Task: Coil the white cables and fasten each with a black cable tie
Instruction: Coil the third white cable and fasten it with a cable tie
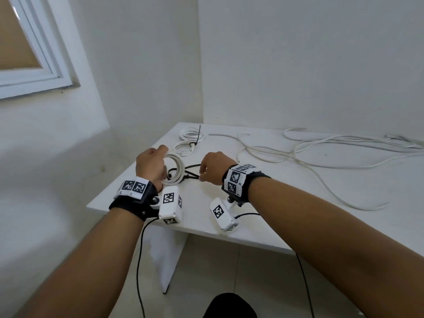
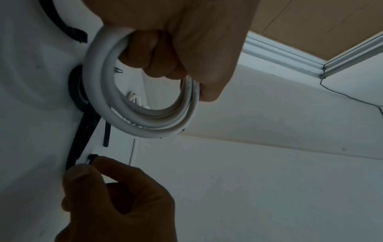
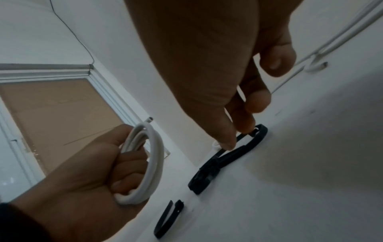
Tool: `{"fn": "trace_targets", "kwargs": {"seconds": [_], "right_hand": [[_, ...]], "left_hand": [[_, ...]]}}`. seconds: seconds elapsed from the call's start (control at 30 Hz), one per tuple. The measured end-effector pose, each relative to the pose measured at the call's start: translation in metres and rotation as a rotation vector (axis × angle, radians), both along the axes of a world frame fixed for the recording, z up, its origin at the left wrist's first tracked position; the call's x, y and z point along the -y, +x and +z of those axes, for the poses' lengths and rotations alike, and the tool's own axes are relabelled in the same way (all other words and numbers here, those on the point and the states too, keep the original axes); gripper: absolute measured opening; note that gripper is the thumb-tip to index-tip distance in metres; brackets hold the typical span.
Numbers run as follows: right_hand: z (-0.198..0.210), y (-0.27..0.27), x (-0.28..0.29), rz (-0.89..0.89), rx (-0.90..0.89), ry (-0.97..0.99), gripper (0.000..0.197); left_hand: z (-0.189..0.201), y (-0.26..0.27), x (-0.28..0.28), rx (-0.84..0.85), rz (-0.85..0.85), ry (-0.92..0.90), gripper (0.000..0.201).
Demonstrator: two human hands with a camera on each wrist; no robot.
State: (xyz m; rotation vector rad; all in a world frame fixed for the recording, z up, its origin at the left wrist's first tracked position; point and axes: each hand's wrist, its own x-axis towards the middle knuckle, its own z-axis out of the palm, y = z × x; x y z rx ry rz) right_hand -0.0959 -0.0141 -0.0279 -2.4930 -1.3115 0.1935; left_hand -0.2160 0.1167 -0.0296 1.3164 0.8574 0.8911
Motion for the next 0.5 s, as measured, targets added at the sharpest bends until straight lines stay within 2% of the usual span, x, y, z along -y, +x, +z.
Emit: {"fn": "trace_targets", "kwargs": {"seconds": [0.07,0.27,0.37,0.5], "right_hand": [[-0.002,0.005,-0.009,-0.023,0.006,-0.043,0.023],[-0.005,0.019,-0.004,-0.049,-0.017,-0.116,0.020],[-0.003,0.022,0.010,-0.017,-0.016,-0.101,0.011],[0.005,0.041,0.048,-0.012,-0.130,-0.099,0.010]], "left_hand": [[-0.002,-0.001,-0.003,0.001,-0.003,-0.005,0.037],[-0.002,0.010,0.000,0.002,-0.034,-0.022,0.036],[-0.002,0.017,0.005,0.009,-0.061,-0.043,0.035],[0.000,0.032,0.017,0.018,-0.099,-0.042,0.036]]}}
